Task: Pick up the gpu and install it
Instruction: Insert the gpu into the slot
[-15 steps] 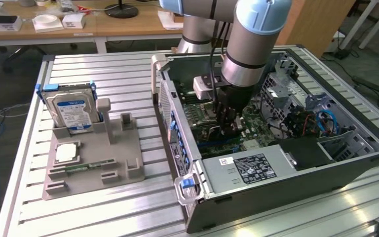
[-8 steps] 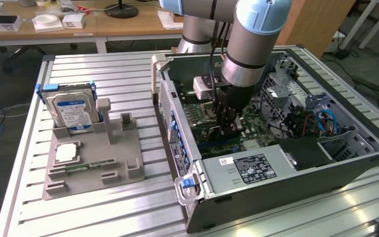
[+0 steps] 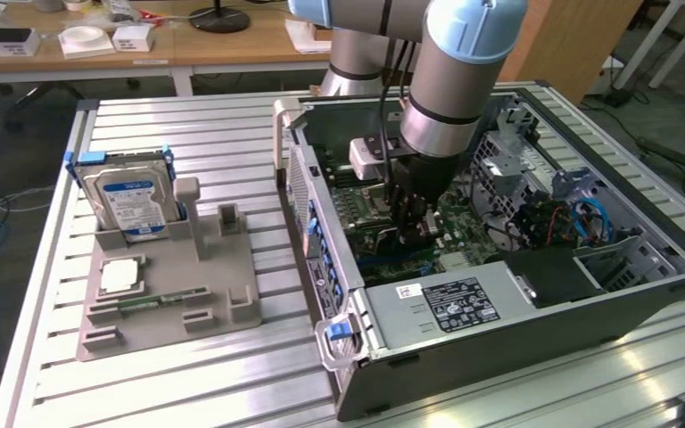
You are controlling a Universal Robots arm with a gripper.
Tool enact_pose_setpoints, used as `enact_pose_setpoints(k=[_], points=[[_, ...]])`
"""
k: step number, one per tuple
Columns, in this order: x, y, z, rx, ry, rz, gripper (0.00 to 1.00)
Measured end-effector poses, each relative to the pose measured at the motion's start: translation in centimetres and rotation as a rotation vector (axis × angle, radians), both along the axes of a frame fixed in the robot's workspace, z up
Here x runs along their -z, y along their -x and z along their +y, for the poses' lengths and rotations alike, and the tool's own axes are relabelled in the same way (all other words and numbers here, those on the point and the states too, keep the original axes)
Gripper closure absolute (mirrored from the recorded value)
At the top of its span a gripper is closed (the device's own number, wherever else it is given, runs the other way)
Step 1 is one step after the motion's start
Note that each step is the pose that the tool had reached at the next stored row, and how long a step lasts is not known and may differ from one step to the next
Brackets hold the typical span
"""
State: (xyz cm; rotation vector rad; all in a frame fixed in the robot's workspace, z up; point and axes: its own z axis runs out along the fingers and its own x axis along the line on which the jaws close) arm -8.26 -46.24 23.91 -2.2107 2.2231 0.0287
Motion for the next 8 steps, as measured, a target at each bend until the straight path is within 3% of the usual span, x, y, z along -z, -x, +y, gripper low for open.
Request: enact_pose_setpoints(k=[7, 8], points=[[0.13, 0.00, 0.06, 0.000, 0.0000, 0.0000, 0.74], [0.34, -0.02, 0.12, 0.000, -0.0039, -0.0020, 0.74]])
